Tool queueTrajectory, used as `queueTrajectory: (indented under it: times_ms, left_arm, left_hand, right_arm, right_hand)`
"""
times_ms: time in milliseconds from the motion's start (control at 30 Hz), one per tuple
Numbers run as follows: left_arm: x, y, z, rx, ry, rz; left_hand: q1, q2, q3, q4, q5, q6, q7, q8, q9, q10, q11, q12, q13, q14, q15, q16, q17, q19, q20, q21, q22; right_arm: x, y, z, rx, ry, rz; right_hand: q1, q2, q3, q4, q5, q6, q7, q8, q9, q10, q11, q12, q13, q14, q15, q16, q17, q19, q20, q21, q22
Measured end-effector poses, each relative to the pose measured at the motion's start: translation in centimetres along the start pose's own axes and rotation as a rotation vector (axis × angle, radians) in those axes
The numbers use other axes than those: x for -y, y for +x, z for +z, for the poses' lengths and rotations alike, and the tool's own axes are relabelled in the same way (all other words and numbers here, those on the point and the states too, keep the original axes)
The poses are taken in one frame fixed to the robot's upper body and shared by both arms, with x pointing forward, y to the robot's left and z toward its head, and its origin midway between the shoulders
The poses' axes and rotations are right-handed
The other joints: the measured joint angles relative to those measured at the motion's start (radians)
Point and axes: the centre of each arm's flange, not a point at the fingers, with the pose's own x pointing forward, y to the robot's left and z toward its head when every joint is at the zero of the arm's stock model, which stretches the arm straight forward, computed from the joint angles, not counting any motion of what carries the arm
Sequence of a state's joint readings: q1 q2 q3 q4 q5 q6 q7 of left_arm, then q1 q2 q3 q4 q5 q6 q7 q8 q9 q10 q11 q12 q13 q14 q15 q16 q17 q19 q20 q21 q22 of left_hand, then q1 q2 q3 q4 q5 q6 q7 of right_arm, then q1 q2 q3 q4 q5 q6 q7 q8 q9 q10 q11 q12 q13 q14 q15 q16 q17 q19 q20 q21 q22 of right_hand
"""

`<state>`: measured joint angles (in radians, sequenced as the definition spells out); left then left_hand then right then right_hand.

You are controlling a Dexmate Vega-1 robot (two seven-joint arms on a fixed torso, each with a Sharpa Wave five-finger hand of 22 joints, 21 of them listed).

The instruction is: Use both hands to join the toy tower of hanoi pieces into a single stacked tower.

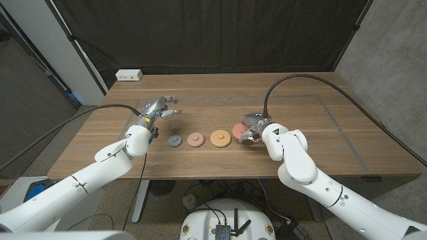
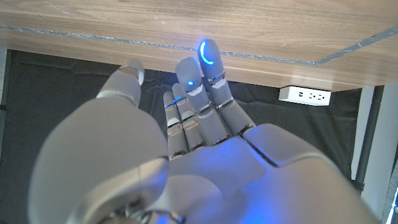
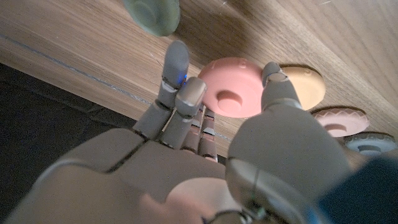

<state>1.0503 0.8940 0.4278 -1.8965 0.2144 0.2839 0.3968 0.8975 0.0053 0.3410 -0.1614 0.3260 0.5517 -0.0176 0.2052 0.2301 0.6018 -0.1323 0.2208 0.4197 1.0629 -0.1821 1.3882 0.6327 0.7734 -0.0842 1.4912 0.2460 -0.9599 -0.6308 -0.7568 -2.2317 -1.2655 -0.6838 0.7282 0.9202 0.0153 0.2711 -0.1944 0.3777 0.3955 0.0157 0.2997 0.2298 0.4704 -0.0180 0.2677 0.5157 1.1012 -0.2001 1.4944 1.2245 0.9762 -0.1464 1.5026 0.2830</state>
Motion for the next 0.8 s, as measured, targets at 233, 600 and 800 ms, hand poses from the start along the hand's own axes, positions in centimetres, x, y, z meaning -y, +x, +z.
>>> queueTrajectory:
  times_ms: [233,600,800]
  left_arm:
    - [0.0,0.1,-0.1,0.021,0.002,-0.006]
    - [-0.3,0.2,-0.4,0.039,-0.007,-0.005]
    - [-0.3,-0.1,-0.6,0.039,-0.012,-0.006]
  left_hand:
    - [-0.005,-0.005,0.0,0.0,0.0,0.0,0.0,0.0,0.0,0.0,0.0,0.0,0.0,0.0,0.0,0.0,0.001,0.0,0.0,0.008,0.0]
    - [-0.013,-0.005,0.0,0.0,0.0,0.0,0.0,0.0,0.0,0.0,0.0,-0.005,0.0,0.0,0.0,0.0,0.003,0.0,0.0,0.016,-0.009]
    - [-0.018,-0.01,0.0,0.0,0.0,0.0,0.0,0.0,0.0,0.0,0.0,-0.008,0.0,0.0,0.0,0.0,0.002,0.0,0.0,0.016,-0.014]
  right_arm:
    - [0.3,0.0,0.5,0.031,-0.03,-0.009]
    - [0.8,0.3,1.5,0.083,-0.058,-0.015]
    - [0.9,0.6,2.1,0.119,-0.065,-0.01]
  right_hand:
    - [0.0,0.0,0.001,-0.001,0.009,0.0,0.0,0.0,0.0,0.0,0.0,0.0,0.0,0.005,-0.005,0.003,0.0,0.0,0.0,0.0,0.0]
    - [0.0,0.0,0.004,-0.004,0.014,0.0,0.0,-0.002,0.001,0.0,0.0,-0.002,0.0,0.005,-0.005,0.004,0.0,0.0,0.0,0.0,0.0]
    - [0.0,0.0,0.004,-0.004,0.017,0.0,0.0,-0.003,0.001,0.0,0.0,-0.005,0.0,0.005,-0.005,0.007,0.0,0.0,0.0,0.0,-0.005]
